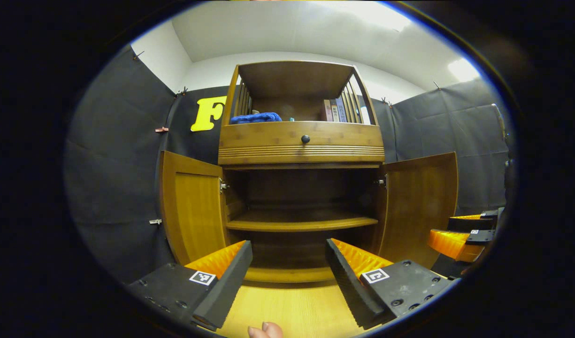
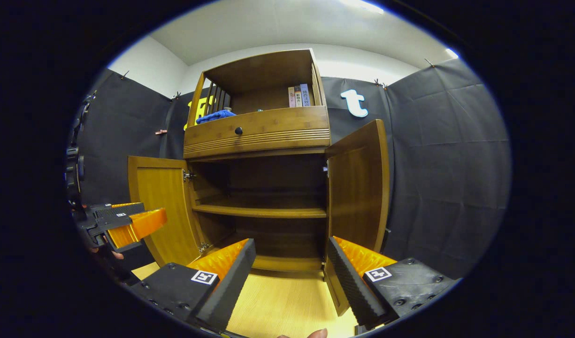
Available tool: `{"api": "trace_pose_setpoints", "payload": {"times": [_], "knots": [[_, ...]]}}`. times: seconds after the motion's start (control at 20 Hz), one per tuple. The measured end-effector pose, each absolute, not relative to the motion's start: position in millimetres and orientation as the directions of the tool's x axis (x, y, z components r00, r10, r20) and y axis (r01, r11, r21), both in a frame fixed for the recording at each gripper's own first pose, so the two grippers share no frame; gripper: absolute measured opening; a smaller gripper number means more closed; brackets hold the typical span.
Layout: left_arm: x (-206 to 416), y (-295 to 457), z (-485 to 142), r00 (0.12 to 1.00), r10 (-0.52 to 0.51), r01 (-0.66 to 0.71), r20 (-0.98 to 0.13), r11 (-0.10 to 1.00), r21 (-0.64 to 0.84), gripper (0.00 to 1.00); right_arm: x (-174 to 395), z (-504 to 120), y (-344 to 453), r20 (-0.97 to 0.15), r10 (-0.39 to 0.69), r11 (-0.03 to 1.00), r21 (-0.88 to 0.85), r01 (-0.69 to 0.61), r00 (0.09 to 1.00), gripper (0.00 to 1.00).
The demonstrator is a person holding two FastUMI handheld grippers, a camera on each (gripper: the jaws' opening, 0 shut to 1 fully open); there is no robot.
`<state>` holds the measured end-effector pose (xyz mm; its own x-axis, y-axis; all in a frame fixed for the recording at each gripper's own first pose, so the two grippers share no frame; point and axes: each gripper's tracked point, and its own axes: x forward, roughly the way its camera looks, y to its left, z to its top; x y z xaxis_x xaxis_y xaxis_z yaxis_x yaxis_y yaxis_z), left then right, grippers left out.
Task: Open the right door of the double-door shoe cabinet with the right hand, and open the left door with the left hand.
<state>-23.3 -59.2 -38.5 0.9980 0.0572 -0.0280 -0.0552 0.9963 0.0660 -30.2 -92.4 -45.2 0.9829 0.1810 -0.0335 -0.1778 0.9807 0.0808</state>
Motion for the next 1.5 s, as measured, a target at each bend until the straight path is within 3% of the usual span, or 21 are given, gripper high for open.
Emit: {"api": "trace_pose_setpoints", "payload": {"times": [0.85,1.5], "knots": [[-17,-56,-42,0.995,0.087,-0.083,-0.049,0.993,0.082,0.98,-27,-46,-89,-0.029,0.190,0.980,0.066,-0.188,0.981,0.98],[-13,-64,-42,0.997,0.048,-0.042,-0.059,0.995,0.093,0.99,-30,-50,-87,-0.035,0.190,0.980,0.061,-0.187,0.981,1.00]]}}
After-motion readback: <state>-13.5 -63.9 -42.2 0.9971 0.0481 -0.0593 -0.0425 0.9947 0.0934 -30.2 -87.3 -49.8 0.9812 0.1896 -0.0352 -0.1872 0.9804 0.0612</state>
